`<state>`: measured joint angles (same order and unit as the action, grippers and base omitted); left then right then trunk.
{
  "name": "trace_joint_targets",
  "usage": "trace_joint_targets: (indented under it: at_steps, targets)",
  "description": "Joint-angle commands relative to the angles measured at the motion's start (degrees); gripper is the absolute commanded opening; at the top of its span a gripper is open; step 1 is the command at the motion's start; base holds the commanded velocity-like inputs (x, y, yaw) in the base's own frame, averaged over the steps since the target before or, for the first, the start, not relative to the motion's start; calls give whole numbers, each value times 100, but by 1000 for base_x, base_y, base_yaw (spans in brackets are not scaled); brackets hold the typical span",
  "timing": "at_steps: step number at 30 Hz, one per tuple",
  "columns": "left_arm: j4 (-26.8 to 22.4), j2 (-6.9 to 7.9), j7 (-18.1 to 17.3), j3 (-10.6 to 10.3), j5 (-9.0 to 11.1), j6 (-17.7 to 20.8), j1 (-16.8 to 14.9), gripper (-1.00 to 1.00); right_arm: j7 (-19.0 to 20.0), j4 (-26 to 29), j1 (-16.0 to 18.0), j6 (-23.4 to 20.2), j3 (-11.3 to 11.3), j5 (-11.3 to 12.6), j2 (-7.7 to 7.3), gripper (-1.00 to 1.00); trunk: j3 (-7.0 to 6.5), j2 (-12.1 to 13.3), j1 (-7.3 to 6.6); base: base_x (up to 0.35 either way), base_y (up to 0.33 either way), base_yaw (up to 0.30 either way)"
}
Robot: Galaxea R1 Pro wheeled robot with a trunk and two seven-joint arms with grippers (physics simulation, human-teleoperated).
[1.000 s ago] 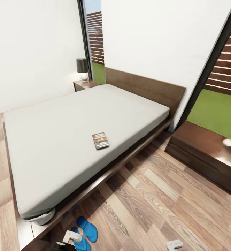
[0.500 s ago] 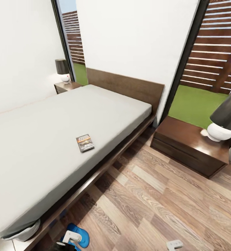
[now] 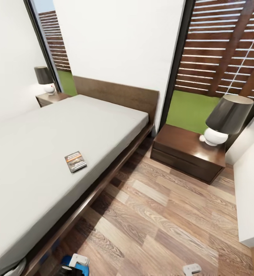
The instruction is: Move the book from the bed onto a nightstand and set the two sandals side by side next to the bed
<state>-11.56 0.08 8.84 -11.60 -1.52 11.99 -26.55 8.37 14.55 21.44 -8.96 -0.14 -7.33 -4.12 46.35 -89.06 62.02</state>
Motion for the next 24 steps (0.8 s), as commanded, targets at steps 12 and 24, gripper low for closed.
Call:
trace_joint_targets:
  at_steps: [12,24]
  targets:
    - [-10,1,21,-29,-17,37,1,100,24,13,0,-35,-4,-58,-1,100,4,-2,0,0,0,-297]
    - [-10,1,21,-33,-24,37,1,100,24,13,0,-32,-4,-58,-1,100,4,-2,0,0,0,-297]
